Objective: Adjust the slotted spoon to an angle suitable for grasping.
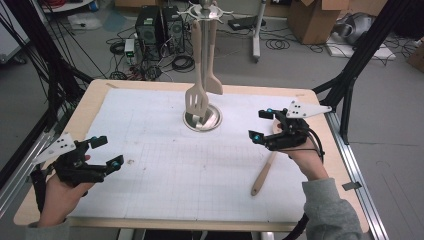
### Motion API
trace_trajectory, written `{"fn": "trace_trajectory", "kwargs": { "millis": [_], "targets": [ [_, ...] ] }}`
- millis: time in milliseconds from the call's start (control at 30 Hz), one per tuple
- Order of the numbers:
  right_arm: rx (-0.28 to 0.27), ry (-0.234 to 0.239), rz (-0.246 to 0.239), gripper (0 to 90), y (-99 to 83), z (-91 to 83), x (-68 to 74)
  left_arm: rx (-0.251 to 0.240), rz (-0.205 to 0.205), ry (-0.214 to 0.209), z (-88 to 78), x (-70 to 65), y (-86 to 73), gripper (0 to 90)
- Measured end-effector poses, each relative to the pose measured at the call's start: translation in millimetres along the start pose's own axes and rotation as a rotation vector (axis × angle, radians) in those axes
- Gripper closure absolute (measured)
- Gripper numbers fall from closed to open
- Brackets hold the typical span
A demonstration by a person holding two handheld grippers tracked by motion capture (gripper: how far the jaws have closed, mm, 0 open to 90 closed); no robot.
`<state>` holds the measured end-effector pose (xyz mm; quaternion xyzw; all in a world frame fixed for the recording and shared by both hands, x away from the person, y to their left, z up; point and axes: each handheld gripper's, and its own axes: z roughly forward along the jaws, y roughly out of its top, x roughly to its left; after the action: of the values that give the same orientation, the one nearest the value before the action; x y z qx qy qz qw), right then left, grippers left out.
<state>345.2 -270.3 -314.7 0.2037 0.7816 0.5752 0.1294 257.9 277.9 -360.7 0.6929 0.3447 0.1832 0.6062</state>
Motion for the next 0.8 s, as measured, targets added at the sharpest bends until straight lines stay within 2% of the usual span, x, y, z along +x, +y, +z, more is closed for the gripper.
{"fn": "trace_trajectory", "kwargs": {
  "millis": [133, 267, 433, 533, 567, 800],
  "targets": [
    [0.043, -0.024, -0.011, 20.4, -13.7, -4.3, -0.5, 0.001, 0.002, -0.006, 1.3, -0.8, 0.8, 3.9],
    [0.057, -0.031, 0.002, 26.0, -27.8, -9.1, -1.9, -0.002, 0.006, -0.009, 2.4, -2.0, 1.7, 3.9],
    [0.060, -0.035, 0.030, 43.1, -47.1, -15.0, -5.5, -0.001, 0.009, -0.011, 4.2, -2.6, 1.8, 3.9],
    [0.096, -0.041, 0.062, 50.7, -55.9, -17.9, -9.8, 0.004, 0.009, -0.012, 5.5, -2.8, 1.1, 3.9],
    [0.096, -0.048, 0.072, 55.9, -58.2, -19.4, -10.6, 0.008, 0.009, -0.014, 5.7, -2.8, 1.0, 3.9],
    [0.096, -0.063, 0.097, 73.1, -73.5, -29.7, -14.4, 0.010, 0.008, -0.012, 6.8, -3.4, 0.3, 3.9]
  ]
}}
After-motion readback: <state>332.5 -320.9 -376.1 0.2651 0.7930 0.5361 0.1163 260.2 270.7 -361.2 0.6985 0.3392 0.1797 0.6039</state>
